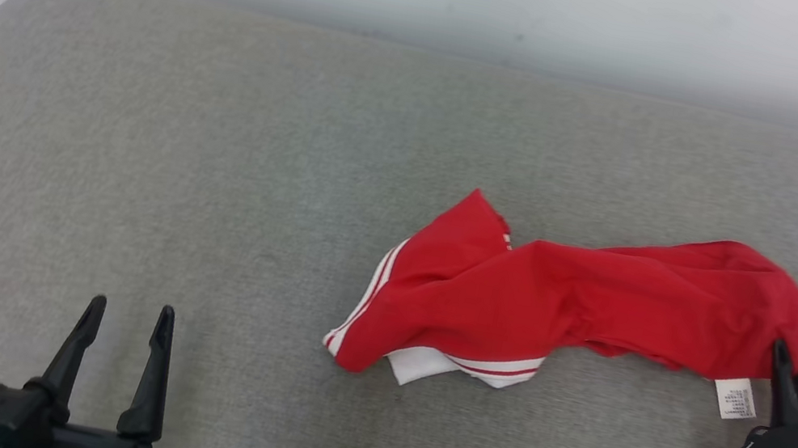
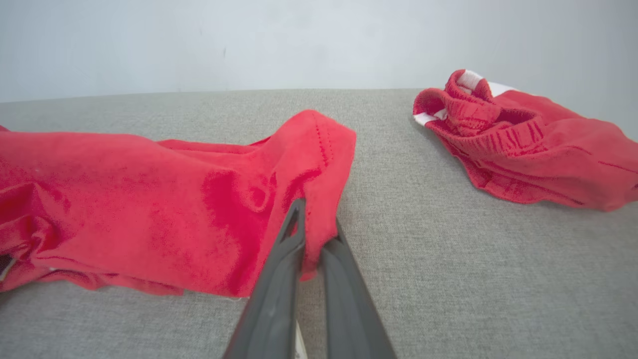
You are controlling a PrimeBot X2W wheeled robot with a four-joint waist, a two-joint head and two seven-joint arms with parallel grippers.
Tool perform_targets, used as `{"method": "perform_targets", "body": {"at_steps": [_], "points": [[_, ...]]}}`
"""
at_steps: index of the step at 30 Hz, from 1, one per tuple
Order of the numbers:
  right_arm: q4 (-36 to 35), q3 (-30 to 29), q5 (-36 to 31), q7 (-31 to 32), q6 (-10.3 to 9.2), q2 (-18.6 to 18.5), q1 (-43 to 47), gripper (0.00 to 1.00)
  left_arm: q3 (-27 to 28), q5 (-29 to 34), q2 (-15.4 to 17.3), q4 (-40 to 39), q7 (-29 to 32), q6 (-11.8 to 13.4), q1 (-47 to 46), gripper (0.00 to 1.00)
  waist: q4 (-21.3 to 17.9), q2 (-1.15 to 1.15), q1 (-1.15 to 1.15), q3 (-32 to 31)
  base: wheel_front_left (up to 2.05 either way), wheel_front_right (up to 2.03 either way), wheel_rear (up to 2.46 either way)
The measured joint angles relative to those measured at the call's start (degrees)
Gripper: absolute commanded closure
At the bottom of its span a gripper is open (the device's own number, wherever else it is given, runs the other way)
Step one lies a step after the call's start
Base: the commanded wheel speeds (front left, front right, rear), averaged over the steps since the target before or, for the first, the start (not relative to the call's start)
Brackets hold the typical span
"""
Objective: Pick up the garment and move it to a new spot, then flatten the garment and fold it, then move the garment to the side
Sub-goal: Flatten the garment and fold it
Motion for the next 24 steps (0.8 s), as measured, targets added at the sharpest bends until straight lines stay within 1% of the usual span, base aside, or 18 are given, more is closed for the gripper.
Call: {"method": "perform_targets", "body": {"at_steps": [3, 5, 7, 10, 14, 16, 20, 22, 24], "points": [[-4.86, 1.29, 2.12, -0.27, 0.00, -0.18, 1.92, 1.00, 0.15, -0.01, -0.02, 0.13, 0.00, 0.01, 1.20, 0.00, -1.80, 0.00, 0.00, -1.38, 0.00, 0.00, 0.00], [-8.89, 1.58, 4.15, -0.30, 0.00, -0.37, 3.85, 1.00, 0.12, -0.02, -0.04, 0.32, -0.01, 0.01, 1.80, 0.00, -3.03, 0.00, 0.00, -2.29, 0.00, 0.00, 0.00], [-13.63, 1.58, 4.83, -0.31, 0.00, -1.19, 6.27, 1.00, 0.20, -0.02, -0.04, 0.35, 0.00, 0.03, 2.31, 0.00, -4.27, 0.00, 0.00, -3.13, 0.00, 0.00, 0.00], [-21.36, 0.04, 6.30, 0.92, 0.00, -1.71, 10.33, 1.00, 0.27, -0.03, -0.04, 0.35, -0.01, 0.08, 2.85, 0.00, -6.23, 0.00, 0.00, -4.05, 0.00, 0.00, 0.00], [-31.50, -4.80, 6.80, 4.03, 0.00, -1.32, 17.64, 1.00, 0.30, -0.02, -0.07, 0.38, -0.01, 0.02, 2.99, 0.00, -8.59, 0.00, 0.00, -4.79, 0.00, 0.00, 0.00], [-36.53, -7.97, 7.43, 6.34, 0.00, 0.07, 21.64, 1.00, 0.18, 0.00, -0.09, 0.41, -0.01, -0.03, 2.97, 0.00, -9.46, 0.00, -0.01, -4.99, 0.00, 0.00, 0.00], [-44.90, -13.94, 7.89, 11.89, 0.00, 4.43, 30.26, 1.00, 0.18, 0.05, -0.08, 0.63, -0.01, -0.43, 2.75, 0.00, -10.27, -0.01, 0.00, -4.91, 0.00, 0.00, 0.00], [-46.52, -16.83, 8.47, 14.96, -0.01, 6.88, 33.71, 1.00, 0.12, 0.09, -0.10, 0.65, -0.01, -0.45, 2.68, 0.00, -10.25, 0.00, -0.01, -4.61, 0.00, 0.00, 0.00], [-47.43, -18.68, 7.69, 16.56, -0.01, 8.70, 36.72, 1.00, 0.07, 0.19, -0.10, 0.81, -0.01, -0.48, 2.66, 0.00, -10.16, 0.00, 0.00, -4.38, 0.00, 0.00, 0.00]]}}
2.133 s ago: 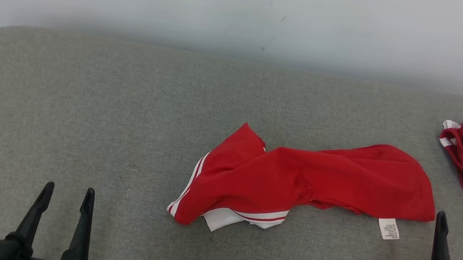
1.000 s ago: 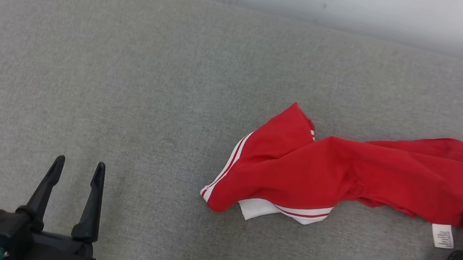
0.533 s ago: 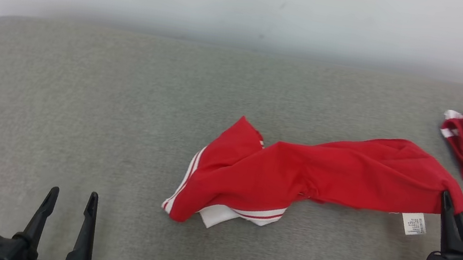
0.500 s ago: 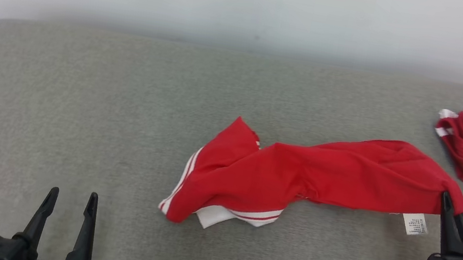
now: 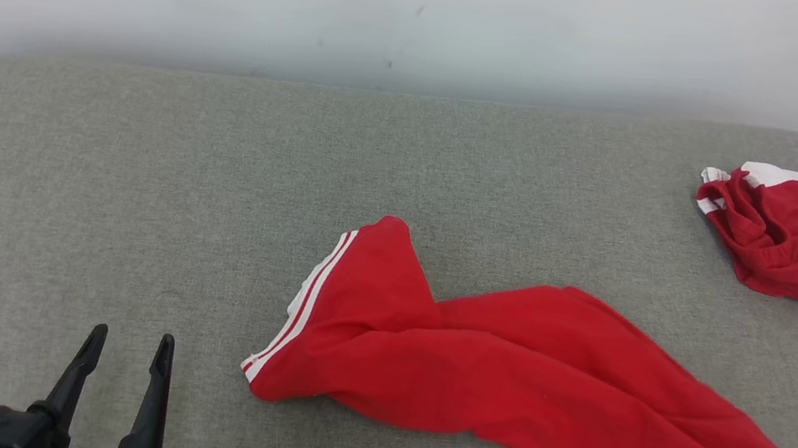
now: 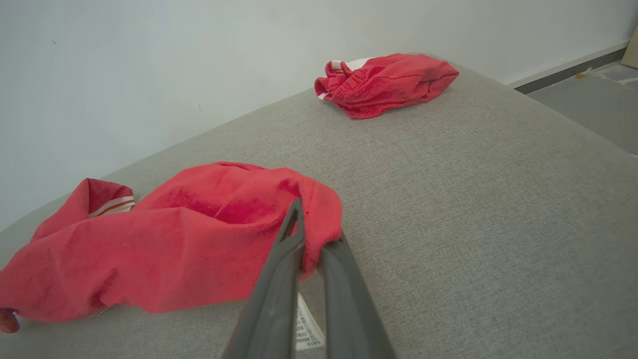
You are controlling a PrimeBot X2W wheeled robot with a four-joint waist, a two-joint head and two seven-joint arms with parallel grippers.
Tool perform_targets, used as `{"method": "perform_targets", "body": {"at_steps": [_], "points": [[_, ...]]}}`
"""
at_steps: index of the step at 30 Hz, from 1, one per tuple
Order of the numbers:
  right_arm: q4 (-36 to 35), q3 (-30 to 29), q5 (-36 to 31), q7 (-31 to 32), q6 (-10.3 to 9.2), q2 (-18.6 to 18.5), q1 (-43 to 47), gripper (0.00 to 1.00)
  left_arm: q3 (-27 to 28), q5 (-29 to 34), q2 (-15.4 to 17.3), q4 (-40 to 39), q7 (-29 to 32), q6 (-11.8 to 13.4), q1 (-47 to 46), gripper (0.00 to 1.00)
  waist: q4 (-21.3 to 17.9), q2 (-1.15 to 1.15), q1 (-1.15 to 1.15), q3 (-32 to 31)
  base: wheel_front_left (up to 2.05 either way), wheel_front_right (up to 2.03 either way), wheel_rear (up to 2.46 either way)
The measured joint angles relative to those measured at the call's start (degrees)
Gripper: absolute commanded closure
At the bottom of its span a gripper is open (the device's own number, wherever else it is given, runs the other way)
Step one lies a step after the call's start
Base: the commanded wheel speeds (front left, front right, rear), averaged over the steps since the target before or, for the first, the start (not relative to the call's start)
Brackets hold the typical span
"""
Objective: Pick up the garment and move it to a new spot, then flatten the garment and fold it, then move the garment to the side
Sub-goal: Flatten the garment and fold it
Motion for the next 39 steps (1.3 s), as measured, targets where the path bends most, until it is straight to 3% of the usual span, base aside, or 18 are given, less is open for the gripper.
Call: {"method": "perform_targets", "body": {"at_steps": [1, 2, 11, 24, 33, 39], "points": [[-0.13, -1.02, -0.62, 0.57, 0.00, 0.82, 0.73, 0.68, -0.07, 0.02, 0.01, 0.09, 0.00, -0.02, -0.03, 0.00, 0.05, 0.00, 0.00, 0.05, 0.00, 0.00, 0.00], [-0.15, -1.59, -2.36, 0.89, 0.00, 1.15, 1.24, 0.00, -0.07, 0.02, 0.01, 0.18, 0.00, -0.03, -0.04, 0.00, 0.12, 0.00, 0.00, 0.05, 0.00, 0.00, 0.00], [-2.24, -3.13, -9.59, -2.13, 0.00, 3.44, -0.69, 0.00, 0.30, 0.23, 0.00, 0.89, 0.00, -0.45, -0.14, 0.00, 0.66, 0.00, 0.00, -0.98, 0.00, 0.00, 0.00], [-6.16, 2.13, -14.34, -13.13, 0.00, 5.00, -3.24, 0.00, 0.55, 0.86, 0.01, 0.78, 0.01, -0.46, 0.10, 0.00, 2.93, 0.00, 0.00, -2.30, 0.00, 0.00, 0.00], [-4.39, 4.80, -16.38, -15.46, 0.00, 5.93, -2.83, 0.00, 0.97, 1.27, 0.34, 0.57, 0.00, -0.92, -0.10, 0.00, 4.50, 0.00, 0.00, -2.56, 0.00, 0.00, 0.00], [-3.05, 5.53, -16.35, -16.03, 0.00, 5.35, -5.14, 0.00, -2.01, -1.13, 4.98, 2.43, 1.74, -1.54, -11.21, 0.00, 3.97, 0.00, 0.01, -1.00, 0.00, 0.00, 0.00]]}}
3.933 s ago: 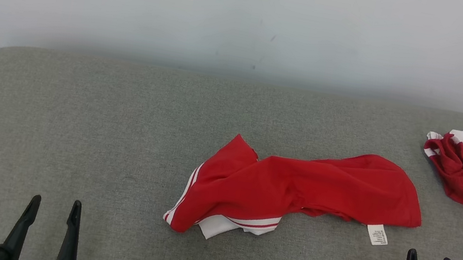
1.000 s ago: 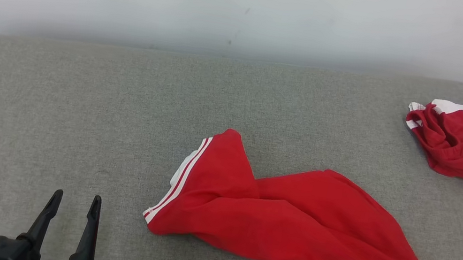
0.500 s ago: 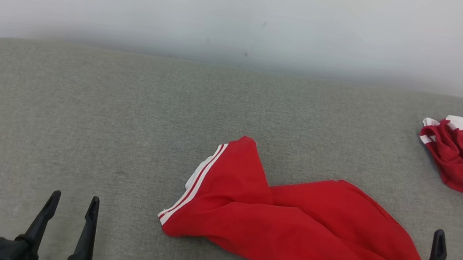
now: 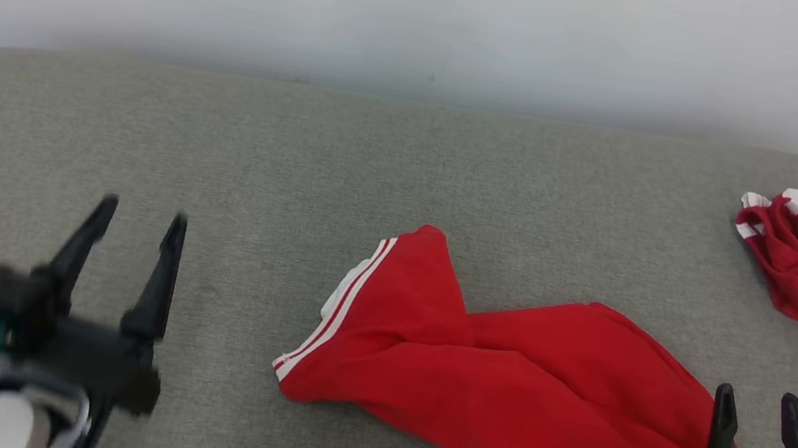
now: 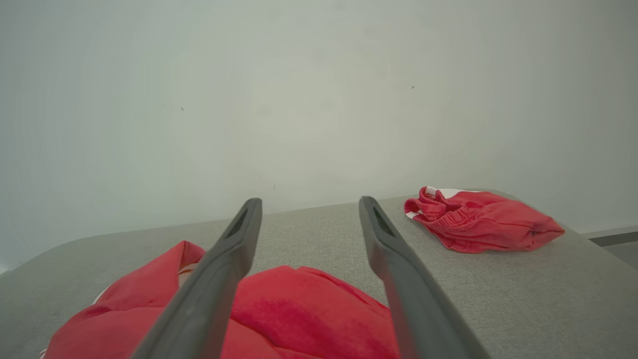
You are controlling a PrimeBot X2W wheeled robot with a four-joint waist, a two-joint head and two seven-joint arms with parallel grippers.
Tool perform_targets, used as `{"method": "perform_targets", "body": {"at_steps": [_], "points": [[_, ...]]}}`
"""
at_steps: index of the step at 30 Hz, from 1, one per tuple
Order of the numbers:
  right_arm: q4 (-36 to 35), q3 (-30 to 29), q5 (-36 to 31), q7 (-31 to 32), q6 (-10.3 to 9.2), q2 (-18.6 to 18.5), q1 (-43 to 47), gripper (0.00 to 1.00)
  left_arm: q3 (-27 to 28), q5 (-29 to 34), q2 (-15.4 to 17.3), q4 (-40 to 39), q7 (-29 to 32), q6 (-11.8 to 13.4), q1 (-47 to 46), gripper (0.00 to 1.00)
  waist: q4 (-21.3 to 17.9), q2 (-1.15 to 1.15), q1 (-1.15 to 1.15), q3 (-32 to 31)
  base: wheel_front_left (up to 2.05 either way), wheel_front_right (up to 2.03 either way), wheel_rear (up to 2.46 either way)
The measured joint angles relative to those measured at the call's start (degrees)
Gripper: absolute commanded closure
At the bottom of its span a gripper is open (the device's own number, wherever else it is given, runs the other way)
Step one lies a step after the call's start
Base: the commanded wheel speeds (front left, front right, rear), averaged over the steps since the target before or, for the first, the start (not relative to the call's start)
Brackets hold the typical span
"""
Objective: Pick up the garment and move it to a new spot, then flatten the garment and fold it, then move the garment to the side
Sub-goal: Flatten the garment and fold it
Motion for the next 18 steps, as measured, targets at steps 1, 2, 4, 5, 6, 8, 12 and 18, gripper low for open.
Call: {"method": "perform_targets", "body": {"at_steps": [1, 2, 4, 5, 6, 8, 12, 18], "points": [[0.32, 0.30, 0.01, -0.11, 0.00, -0.01, -0.40, 0.00, -0.91, -0.71, 0.88, 0.47, 1.23, -0.12, -2.62, 0.00, -0.28, 0.00, 0.00, 0.22, 0.00, 0.00, 0.00], [0.68, 0.60, 0.01, -0.24, 0.00, 0.02, -0.75, 0.00, -1.90, -1.60, 1.80, 1.00, 2.91, -0.19, -5.18, 0.00, -0.63, 0.00, 0.00, 0.42, 0.00, 0.00, 0.00], [1.35, 0.92, 0.03, -0.30, 0.00, 0.25, -1.51, 0.00, -5.12, -4.90, 3.79, 1.69, 5.84, -0.26, -10.11, 0.00, -1.49, 0.00, 0.00, 0.81, 0.00, 0.00, 0.00], [1.69, 1.13, 0.04, -0.34, 0.00, 0.42, -1.86, 0.00, -7.19, -6.47, 5.35, 2.08, 7.72, -0.27, -12.45, 0.00, -1.98, 0.00, 0.00, 1.00, 0.00, 0.00, 0.00], [2.14, 1.20, 0.05, -0.45, 0.00, 0.55, -2.18, 0.00, -9.11, -8.26, 6.86, 2.32, 9.07, -0.36, -14.66, 0.00, -2.53, 0.00, 0.00, 1.21, 0.00, 0.00, 0.00], [2.74, 1.52, 0.12, -0.66, 0.00, 0.79, -2.82, 0.00, -10.99, -12.19, 9.26, 2.89, 11.26, -0.34, -18.92, 0.00, -3.66, 0.00, 0.00, 1.71, 0.00, 0.00, 0.00], [4.03, 1.59, 0.57, -0.86, 0.00, 1.33, -4.20, 0.00, -15.35, -17.48, 13.40, 4.82, 14.82, -0.34, -26.01, 0.00, -6.27, 0.00, 0.00, 3.03, 0.00, 0.00, 0.00], [5.55, 1.64, 1.08, -1.10, 0.00, 2.45, -6.12, 0.00, -22.93, -24.30, 15.39, 10.88, 20.49, -0.35, -32.80, 0.00, -10.97, 0.00, 0.01, 5.76, 0.00, 0.00, 0.00]]}}
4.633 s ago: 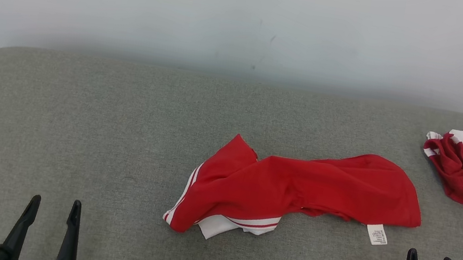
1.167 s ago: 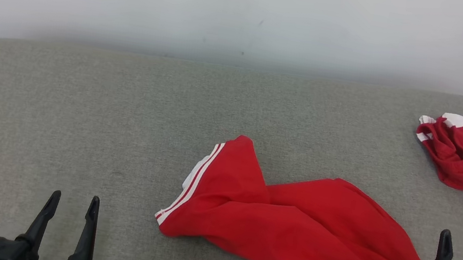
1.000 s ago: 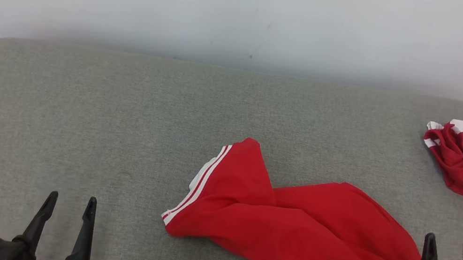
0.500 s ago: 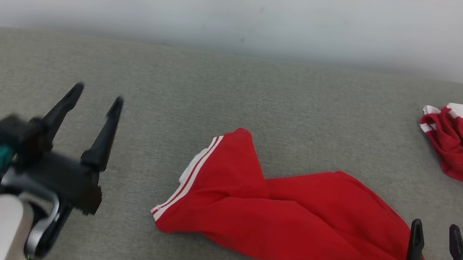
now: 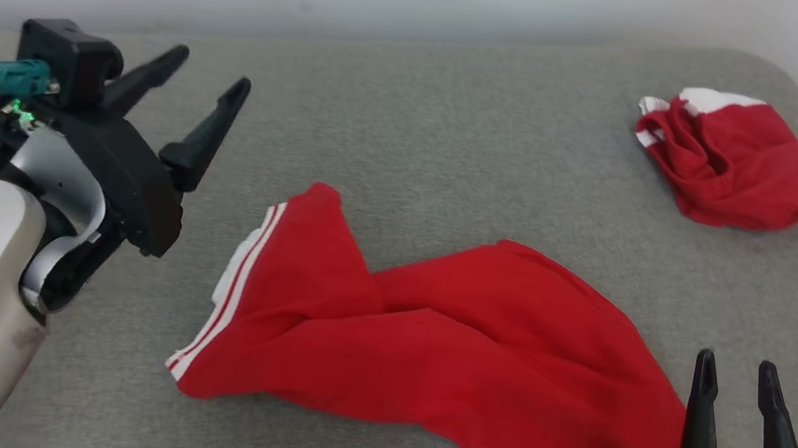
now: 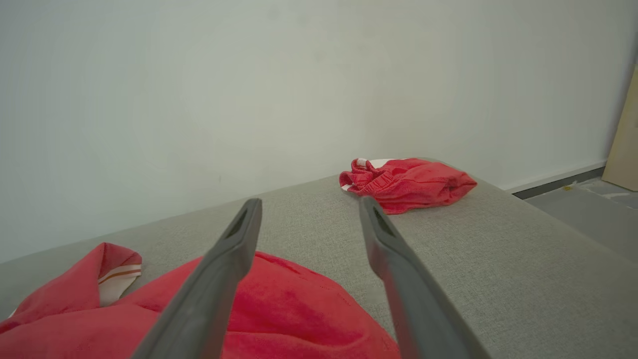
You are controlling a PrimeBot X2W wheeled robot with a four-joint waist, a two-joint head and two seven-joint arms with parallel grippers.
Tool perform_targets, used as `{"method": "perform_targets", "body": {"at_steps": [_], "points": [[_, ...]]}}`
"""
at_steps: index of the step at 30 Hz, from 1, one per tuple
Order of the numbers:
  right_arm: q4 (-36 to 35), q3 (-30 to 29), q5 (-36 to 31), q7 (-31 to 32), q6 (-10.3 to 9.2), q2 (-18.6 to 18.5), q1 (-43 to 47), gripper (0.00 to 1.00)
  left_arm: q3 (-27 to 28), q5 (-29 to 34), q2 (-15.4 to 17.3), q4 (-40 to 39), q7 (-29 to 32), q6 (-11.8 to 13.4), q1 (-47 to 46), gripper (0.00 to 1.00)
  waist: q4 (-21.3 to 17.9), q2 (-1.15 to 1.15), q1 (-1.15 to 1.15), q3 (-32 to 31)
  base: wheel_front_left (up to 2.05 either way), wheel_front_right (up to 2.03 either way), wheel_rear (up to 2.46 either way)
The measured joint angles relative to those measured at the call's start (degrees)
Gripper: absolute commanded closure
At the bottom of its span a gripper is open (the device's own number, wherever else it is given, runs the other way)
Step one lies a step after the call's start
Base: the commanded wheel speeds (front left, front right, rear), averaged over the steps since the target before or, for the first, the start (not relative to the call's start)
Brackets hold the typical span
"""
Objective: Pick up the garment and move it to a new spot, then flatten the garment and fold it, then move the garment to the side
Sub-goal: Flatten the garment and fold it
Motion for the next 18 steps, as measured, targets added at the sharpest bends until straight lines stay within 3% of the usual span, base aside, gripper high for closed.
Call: {"method": "perform_targets", "body": {"at_steps": [9, 18], "points": [[0.74, 0.29, 0.63, -0.02, 0.00, 0.92, -2.39, 0.00, -9.76, -7.83, 2.47, 7.51, 6.83, 0.01, -3.24, 0.00, -4.63, 0.00, 0.00, 3.50, 0.00, 0.00, 0.00], [1.26, 0.53, 0.94, -0.12, 0.00, 1.40, -3.36, 0.00, -19.28, -13.92, 4.38, 12.70, 13.41, 0.01, -3.54, 0.00, -6.88, 0.00, 0.00, 5.83, 0.00, 0.00, 0.00]]}}
